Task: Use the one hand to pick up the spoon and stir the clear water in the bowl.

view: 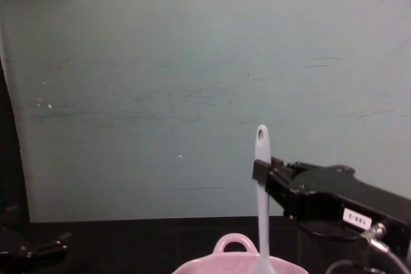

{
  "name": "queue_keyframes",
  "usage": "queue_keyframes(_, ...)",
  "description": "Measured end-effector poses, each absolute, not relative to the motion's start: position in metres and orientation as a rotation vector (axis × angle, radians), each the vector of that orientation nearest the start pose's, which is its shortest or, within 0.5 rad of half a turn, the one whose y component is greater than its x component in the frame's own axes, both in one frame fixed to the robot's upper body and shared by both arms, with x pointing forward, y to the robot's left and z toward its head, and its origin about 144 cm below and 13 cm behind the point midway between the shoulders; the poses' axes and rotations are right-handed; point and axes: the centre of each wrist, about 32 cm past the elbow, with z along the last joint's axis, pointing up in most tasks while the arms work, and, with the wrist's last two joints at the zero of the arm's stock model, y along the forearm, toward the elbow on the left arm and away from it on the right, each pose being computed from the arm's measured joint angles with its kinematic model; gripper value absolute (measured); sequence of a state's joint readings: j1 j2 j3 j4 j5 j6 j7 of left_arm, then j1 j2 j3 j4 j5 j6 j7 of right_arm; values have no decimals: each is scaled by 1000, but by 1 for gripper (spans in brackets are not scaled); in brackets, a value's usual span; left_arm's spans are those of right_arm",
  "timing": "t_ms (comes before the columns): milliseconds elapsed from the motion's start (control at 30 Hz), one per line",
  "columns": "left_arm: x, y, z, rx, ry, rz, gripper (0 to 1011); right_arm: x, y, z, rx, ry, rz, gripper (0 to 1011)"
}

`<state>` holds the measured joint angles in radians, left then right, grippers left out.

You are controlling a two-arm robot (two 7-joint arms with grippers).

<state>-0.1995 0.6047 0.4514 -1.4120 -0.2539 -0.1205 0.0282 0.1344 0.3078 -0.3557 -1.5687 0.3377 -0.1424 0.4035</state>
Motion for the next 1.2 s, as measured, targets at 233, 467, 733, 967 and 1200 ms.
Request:
queue_keyframes(233, 489, 310, 1140, 304, -285, 1248, 1011, 469, -199, 1164, 128, -77, -760, 109)
queue_keyframes(467, 489, 310, 1140, 304, -285, 1248, 1011, 474, -182, 1163, 151, -78, -720, 109)
queue_keyframes(733, 489, 310, 1140, 304, -285, 1248, 1011, 490, -166, 1158, 160, -95, -714, 109)
queue_keyframes(967, 489, 310, 1140, 304, -285, 1248, 1011, 511, -161, 1152, 161, -103, -768, 109)
queue_keyframes(1200, 489, 310, 1140, 304, -285, 1248, 1011, 522, -169, 1149, 163, -119, -846, 109)
